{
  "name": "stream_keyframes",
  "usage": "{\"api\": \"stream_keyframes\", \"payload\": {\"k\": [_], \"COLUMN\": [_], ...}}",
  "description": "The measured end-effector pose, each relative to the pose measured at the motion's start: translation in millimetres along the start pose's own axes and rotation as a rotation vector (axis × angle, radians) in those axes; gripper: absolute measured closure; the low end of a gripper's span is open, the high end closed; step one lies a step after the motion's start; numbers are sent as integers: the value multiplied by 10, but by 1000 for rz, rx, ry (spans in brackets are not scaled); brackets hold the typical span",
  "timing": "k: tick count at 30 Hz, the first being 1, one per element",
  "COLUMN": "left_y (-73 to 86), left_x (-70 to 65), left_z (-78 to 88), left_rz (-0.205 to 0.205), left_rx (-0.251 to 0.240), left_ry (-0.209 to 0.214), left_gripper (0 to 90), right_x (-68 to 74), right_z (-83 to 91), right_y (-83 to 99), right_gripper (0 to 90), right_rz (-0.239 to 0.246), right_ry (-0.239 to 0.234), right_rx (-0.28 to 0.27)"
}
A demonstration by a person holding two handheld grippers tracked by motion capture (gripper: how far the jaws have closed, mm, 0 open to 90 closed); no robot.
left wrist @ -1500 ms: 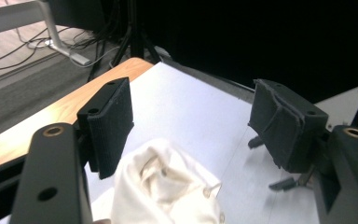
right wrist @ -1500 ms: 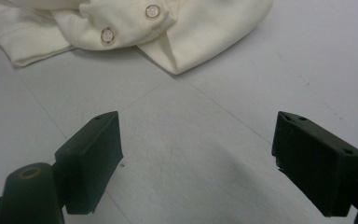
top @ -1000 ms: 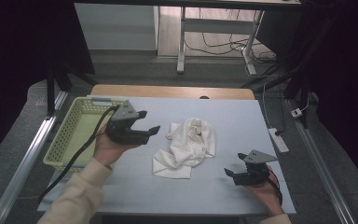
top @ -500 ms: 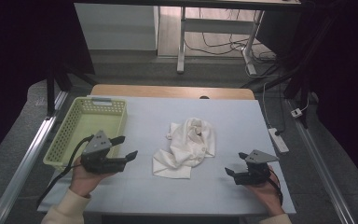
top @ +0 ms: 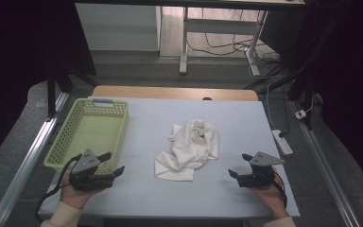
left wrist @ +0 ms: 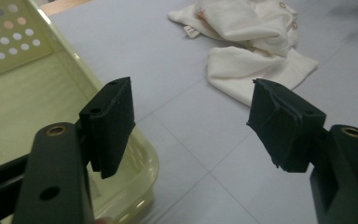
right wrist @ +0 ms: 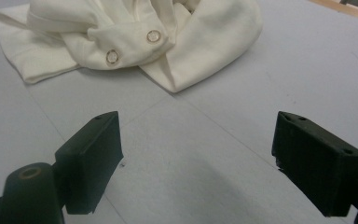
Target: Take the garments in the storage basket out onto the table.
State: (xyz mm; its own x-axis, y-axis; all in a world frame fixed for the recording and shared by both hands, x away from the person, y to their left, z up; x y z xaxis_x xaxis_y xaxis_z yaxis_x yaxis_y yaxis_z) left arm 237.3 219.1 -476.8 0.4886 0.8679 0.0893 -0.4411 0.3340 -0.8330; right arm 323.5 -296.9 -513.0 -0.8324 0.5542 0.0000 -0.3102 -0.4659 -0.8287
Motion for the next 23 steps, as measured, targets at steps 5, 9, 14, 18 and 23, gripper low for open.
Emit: {"api": "stream_keyframes", "payload": {"k": [5,9,14,18,23], "left_y": [34,46,53,69,63], "left_x": [-63,-77,-42,4,23], "left_z": [-67,-101,-90,-78,-65], "left_rz": [-44,-52,-22,5,16], "left_rx": [26,43,29,27,19], "left_ry": [-9,-9,3,1,7], "left_gripper": [309,302,301,300,301], "right_x": [5,10,13,16,18], "right_z": [33,38,44,47,38], "right_y": [-13,-16,-20,-20,-19], "right_gripper": [170,172,173,173,173], "right_rz": [3,6,13,12,13], "right_ry": [1,1,6,1,-4], "right_rx": [-29,-35,-38,-44,-40]}}
Point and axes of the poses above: each handheld gripper's, and its own axes: z roughly backward along the jaws, y roughly out of its underside, x roughly to its left, the point moved 1 cm from there along -z, roughly forward along the jaws, and after that the axes turned 10 degrees about -y, right-handed, at the moved point
